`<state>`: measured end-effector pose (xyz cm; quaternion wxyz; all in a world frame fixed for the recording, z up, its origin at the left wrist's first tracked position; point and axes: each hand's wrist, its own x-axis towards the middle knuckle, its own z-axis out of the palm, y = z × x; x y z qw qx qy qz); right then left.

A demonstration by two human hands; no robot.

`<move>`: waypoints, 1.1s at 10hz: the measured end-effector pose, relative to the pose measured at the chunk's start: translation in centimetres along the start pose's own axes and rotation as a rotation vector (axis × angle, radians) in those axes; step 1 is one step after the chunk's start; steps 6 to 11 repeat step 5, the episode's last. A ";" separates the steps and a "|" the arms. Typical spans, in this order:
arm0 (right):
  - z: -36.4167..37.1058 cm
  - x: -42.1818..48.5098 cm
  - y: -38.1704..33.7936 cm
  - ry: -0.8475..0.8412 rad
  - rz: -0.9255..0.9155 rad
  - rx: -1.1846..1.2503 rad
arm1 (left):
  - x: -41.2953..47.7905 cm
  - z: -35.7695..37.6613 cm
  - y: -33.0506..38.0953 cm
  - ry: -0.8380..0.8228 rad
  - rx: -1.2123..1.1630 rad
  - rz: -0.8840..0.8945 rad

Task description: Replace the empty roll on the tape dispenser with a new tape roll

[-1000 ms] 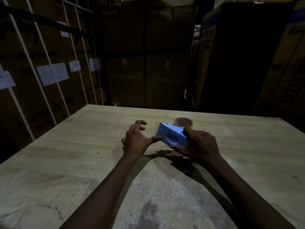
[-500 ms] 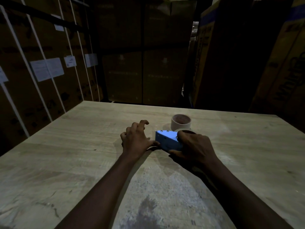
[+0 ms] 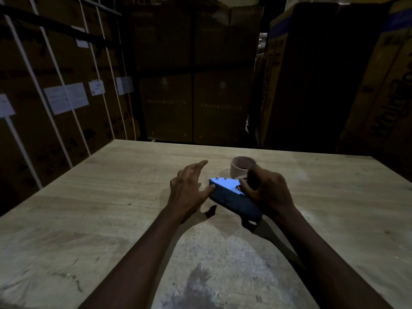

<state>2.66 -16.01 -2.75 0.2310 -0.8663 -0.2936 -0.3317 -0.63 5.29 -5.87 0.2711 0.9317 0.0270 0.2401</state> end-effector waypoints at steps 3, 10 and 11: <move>0.4 4.1 5.2 0.042 0.074 -0.292 | 3.8 0.0 1.8 0.172 0.302 0.246; 0.9 14.5 10.9 0.000 0.040 -0.398 | 17.5 -1.7 3.3 0.205 0.424 0.297; 0.9 14.5 10.9 0.000 0.040 -0.398 | 17.5 -1.7 3.3 0.205 0.424 0.297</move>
